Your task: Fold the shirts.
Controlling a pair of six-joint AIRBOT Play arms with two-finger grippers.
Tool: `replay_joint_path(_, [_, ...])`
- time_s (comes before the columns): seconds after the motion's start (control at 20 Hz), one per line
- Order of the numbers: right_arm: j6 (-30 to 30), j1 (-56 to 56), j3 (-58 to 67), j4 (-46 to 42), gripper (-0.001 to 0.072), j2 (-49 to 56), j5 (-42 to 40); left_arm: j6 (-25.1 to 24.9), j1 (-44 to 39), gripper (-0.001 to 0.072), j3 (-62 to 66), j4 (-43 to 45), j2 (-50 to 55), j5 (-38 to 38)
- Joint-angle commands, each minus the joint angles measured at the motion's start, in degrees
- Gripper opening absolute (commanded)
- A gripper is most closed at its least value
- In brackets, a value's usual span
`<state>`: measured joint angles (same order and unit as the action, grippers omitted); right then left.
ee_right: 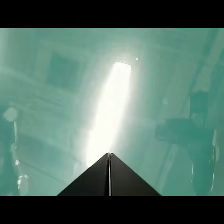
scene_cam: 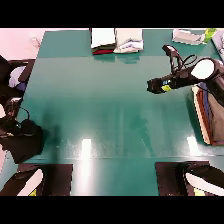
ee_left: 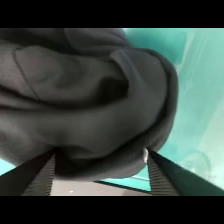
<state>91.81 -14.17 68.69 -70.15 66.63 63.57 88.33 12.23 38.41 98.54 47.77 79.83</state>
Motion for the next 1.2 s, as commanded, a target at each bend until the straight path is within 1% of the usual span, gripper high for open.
replay_joint_path(0.0, [0.0,0.0,-0.1,0.2,0.0018,-0.3,-1.1,1.7,0.1,0.0349,-1.9,0.3,-0.1,0.3])
replay_joint_path(0.05, [0.0,0.0,-0.1,0.2,0.0018,-1.0,-1.8,1.6,0.1,0.0076,-1.5,0.3,-0.1,0.7])
replay_joint_path(0.1, [0.0,0.0,-0.1,0.1,0.0018,-1.9,-3.0,1.0,0.1,0.0021,-0.3,0.2,-0.2,1.3])
replay_joint_path(0.25, [0.0,0.0,-0.1,0.1,0.0018,-6.9,-8.9,-0.2,-1.7,0.0022,11.2,-1.1,-0.3,4.6])
replay_joint_path(0.35, [0.0,0.0,0.0,0.1,0.0018,-10.9,-11.8,-0.3,-7.0,0.0021,23.1,-1.1,-0.3,6.7])
replay_joint_path(0.45, [0.0,0.7,2.9,0.1,0.0018,-13.4,-11.5,0.8,-14.5,0.0020,34.7,-1.1,-0.3,6.9])
replay_joint_path(0.6, [0.0,3.2,10.6,0.1,0.0018,-13.2,-7.7,2.3,-26.5,0.0020,47.9,-1.1,-0.2,6.5])
replay_joint_path(0.75, [0.0,5.9,17.7,0.1,0.0018,-10.8,-3.9,2.3,-36.5,0.0020,55.1,-1.1,1.4,5.5])
replay_joint_path(0.9, [0.0,7.5,23.4,0.1,0.0018,-8.2,-0.3,1.6,-45.4,0.0020,58.8,-1.3,6.7,3.6])
replay_joint_path(1.0, [0.0,7.6,26.4,0.1,0.0018,-6.6,1.2,0.9,-50.6,0.0020,59.8,-2.0,12.2,0.5])
replay_joint_path(1.05, [0.0,7.6,27.9,0.1,0.0018,-5.9,2.1,-0.5,-53.3,0.0020,60.0,-3.4,15.4,-1.9])
replay_joint_path(1.15, [0.0,7.5,29.7,0.1,0.0018,-4.6,2.5,-2.7,-57.8,0.0022,60.0,-8.4,22.3,-6.5])
